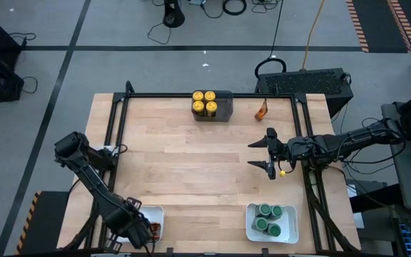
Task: Sort spices by type
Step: Put the left orange seasoning pack into the left white bin, then put the orange seasoning pack into the left white bin
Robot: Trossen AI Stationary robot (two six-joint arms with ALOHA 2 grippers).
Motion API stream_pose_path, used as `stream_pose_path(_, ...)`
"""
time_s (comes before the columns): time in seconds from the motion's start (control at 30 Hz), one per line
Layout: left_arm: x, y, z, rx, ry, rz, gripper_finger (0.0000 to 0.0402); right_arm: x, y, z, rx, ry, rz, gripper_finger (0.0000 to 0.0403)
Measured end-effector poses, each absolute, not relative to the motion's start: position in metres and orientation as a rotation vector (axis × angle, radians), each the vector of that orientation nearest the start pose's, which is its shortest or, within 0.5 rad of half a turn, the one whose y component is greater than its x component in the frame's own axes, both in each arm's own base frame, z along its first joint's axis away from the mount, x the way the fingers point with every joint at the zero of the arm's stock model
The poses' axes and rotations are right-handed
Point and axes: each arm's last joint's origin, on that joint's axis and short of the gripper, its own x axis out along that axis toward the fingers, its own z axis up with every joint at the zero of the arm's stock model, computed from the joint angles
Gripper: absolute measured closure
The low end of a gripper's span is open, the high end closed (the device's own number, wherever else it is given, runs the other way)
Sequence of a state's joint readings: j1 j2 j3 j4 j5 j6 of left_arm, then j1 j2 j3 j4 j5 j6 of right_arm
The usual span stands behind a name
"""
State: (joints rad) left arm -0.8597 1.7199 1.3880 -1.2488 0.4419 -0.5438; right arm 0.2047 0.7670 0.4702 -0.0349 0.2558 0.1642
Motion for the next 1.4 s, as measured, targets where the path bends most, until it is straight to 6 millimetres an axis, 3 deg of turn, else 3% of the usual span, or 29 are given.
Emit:
stream_pose_path(0.2, 0.193, -0.242, 0.247, -0.004, 1.817, -0.503, 0.0386, 0.17, 0.028, 0.241, 0.087, 0.318, -0.077, 0.0111)
stream_pose_path(0.37, 0.197, -0.239, 0.246, -0.05, 1.796, -0.337, 0.0369, 0.17, 0.028, 0.241, 0.084, 0.318, -0.076, 0.0111)
stream_pose_path(0.9, 0.195, -0.228, 0.251, -0.068, 1.869, -0.304, 0.0322, 0.17, 0.028, 0.241, 0.06, 0.318, -0.073, 0.0111)
stream_pose_path(1.03, 0.198, -0.221, 0.269, -0.1, 1.812, -0.349, 0.0322, 0.171, 0.028, 0.242, 0.062, 0.31, -0.072, 0.0111)
stream_pose_path(1.2, 0.198, -0.207, 0.308, -0.142, 1.652, -0.376, 0.0322, 0.171, 0.028, 0.246, 0.074, 0.278, -0.075, 0.0111)
stream_pose_path(1.4, 0.191, -0.175, 0.349, -0.031, 1.28, -0.187, 0.0322, 0.171, 0.018, 0.285, 0.049, 0.271, -0.191, 0.0111)
